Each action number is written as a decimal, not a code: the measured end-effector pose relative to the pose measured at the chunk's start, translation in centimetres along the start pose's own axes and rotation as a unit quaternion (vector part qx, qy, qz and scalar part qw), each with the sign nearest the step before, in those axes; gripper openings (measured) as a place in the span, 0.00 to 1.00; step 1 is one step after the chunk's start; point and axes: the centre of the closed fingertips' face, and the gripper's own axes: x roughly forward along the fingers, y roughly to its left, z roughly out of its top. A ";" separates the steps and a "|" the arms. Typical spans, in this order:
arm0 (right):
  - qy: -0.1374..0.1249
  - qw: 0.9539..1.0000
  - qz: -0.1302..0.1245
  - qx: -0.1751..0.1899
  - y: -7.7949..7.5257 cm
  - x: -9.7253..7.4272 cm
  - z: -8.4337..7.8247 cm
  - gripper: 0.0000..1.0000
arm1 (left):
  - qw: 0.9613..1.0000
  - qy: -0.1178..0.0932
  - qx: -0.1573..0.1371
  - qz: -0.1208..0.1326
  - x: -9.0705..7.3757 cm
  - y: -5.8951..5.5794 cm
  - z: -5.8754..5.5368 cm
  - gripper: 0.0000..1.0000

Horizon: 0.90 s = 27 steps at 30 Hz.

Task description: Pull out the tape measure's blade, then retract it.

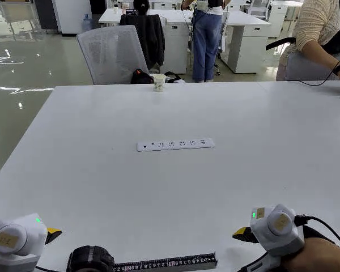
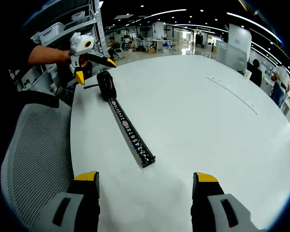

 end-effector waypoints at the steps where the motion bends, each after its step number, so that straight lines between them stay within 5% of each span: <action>1: -0.001 1.000 -0.001 0.009 0.0 -0.1 -0.2 0.83 | 1.000 -0.001 -0.005 0.002 -0.1 0.0 -0.1 0.99; 8: -0.022 0.999 -0.030 0.036 -0.6 -1.5 -1.2 0.96 | 0.998 -0.014 -0.053 0.020 -0.7 -0.3 -1.4 0.99; 22: -0.045 0.995 -0.065 0.061 -1.0 -4.0 -3.7 0.99 | 0.997 -0.030 -0.055 0.051 -2.6 -0.3 -2.8 0.99; 27: -0.056 0.993 -0.071 0.075 -0.9 -5.0 -4.1 0.99 | 0.998 -0.014 -0.033 0.045 -3.0 -0.6 -3.7 0.99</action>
